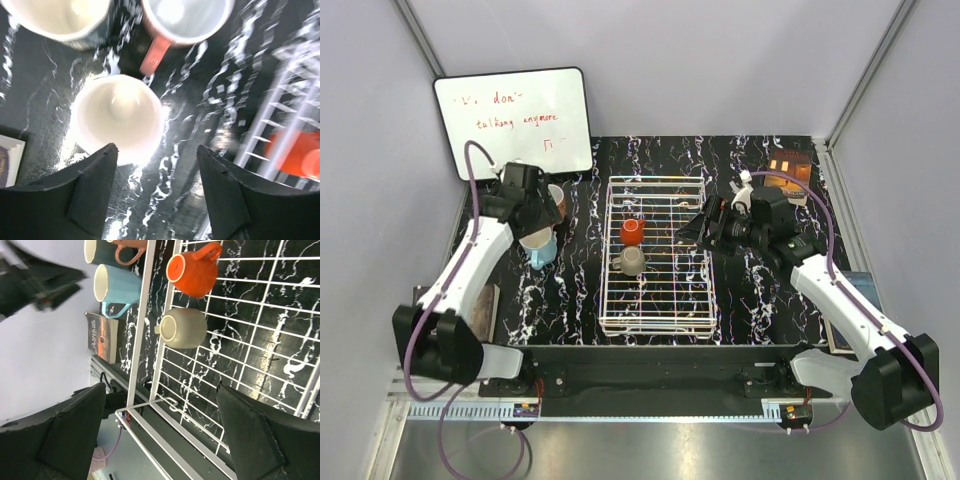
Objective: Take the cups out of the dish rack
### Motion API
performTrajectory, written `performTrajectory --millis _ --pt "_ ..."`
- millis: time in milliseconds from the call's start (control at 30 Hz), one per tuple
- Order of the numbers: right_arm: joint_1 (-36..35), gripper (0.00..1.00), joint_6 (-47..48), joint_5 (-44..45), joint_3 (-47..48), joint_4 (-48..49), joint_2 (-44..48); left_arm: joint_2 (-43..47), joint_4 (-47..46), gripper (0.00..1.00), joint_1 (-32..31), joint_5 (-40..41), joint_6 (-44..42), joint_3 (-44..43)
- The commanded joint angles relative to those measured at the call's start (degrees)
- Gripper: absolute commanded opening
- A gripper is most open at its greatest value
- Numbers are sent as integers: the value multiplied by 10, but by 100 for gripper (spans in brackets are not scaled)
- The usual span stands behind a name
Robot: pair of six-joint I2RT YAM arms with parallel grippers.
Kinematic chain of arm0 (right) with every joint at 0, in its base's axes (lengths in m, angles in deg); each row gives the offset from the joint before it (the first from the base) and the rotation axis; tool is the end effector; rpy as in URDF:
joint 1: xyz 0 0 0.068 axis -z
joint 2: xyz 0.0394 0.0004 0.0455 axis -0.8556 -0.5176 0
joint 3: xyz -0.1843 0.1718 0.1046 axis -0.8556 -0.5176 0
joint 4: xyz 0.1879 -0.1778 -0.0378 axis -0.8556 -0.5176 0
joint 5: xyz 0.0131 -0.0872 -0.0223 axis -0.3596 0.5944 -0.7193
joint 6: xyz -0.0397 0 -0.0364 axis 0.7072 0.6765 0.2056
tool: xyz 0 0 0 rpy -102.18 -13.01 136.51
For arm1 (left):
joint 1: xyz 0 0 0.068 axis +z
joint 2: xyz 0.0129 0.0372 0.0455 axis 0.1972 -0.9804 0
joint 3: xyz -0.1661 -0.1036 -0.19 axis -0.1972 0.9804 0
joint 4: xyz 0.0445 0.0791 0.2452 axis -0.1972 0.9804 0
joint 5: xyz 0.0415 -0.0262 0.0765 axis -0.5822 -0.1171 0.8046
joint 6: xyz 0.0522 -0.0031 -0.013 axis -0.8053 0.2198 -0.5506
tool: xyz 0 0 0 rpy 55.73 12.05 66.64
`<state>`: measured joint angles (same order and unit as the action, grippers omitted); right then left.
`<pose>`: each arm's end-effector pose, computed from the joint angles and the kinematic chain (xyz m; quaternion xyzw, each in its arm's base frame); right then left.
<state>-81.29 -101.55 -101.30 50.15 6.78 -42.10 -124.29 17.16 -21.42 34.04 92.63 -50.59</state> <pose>0.2287 0.1129 0.2998 0.0112 0.8450 0.4385 0.3058 0.2785 -0.0418 0.2954 -0.2163 0.9225 -0.0171 0.3193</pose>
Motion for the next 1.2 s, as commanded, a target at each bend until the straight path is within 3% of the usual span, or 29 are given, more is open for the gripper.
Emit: performTrajectory --millis 0,233,300,600,1167 --pt "1 99 30 26 37 -14 5 81 25 71 -41 16 12 -61" --pt "1 99 42 44 44 -33 10 65 20 78 -295 102 45 -78" --pt "2 99 42 41 45 -35 12 43 -8 80 -329 95 41 -62" --pt "2 99 44 56 30 -58 46 -76 -53 86 -373 94 -1 -31" --pt "2 99 37 74 0 -81 81 -191 -122 89 -365 59 -23 -22"
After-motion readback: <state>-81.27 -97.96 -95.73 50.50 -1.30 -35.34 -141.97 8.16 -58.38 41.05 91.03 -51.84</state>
